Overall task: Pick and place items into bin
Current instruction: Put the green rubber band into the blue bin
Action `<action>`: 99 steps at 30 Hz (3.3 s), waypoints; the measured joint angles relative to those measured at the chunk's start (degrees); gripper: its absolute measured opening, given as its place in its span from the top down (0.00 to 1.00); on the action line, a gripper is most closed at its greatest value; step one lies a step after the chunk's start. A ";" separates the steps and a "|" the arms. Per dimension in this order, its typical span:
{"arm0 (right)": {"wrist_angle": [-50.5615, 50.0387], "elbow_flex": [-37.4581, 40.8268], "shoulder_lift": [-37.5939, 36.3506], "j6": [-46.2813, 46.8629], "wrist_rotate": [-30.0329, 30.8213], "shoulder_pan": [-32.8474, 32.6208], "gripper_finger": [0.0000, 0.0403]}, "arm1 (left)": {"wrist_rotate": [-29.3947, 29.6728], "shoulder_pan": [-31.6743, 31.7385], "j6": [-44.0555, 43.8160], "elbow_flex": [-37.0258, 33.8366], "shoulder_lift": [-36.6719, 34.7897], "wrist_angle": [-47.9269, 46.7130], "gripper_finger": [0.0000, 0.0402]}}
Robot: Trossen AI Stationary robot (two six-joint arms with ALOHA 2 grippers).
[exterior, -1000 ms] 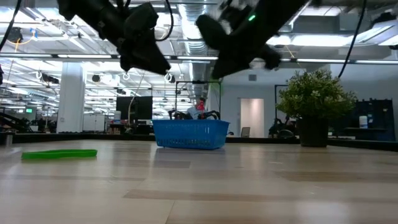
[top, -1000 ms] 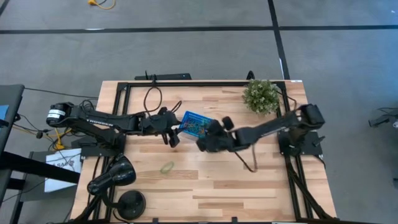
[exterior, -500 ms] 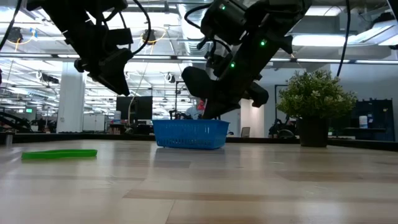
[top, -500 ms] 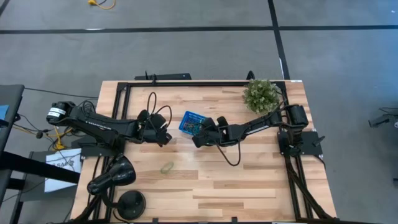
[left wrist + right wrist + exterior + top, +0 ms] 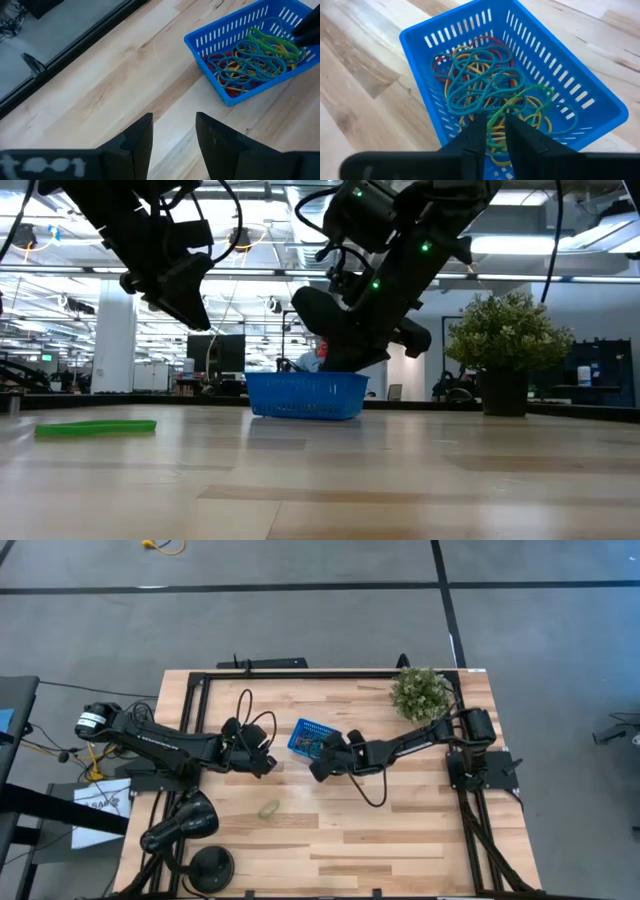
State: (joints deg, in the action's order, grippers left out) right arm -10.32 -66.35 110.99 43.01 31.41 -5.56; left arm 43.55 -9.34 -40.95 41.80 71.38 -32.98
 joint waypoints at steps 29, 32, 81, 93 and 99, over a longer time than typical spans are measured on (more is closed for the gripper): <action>-34.02 -17.73 -0.10 2.69 27.92 -21.74 0.76 | -13.75 -15.79 -3.18 -0.02 7.17 11.67 0.65; -45.29 -19.37 -0.46 11.19 34.84 -24.79 0.76 | -12.77 -16.09 -0.92 -0.02 11.08 12.36 0.65; -65.87 13.94 -25.91 46.98 20.10 -19.17 0.76 | -32.32 -13.14 2.21 0.55 22.59 11.50 0.65; -65.43 13.94 -25.91 46.95 20.10 -19.17 0.76 | -26.83 -13.19 12.99 1.04 20.13 12.64 0.96; -65.03 13.94 -25.89 46.59 20.10 -19.17 0.76 | -23.46 -12.87 21.35 9.89 18.66 6.18 0.99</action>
State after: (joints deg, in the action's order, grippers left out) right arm -75.34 -52.40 85.10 89.60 51.51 -24.73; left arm 20.09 -22.21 -19.60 51.69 90.05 -26.80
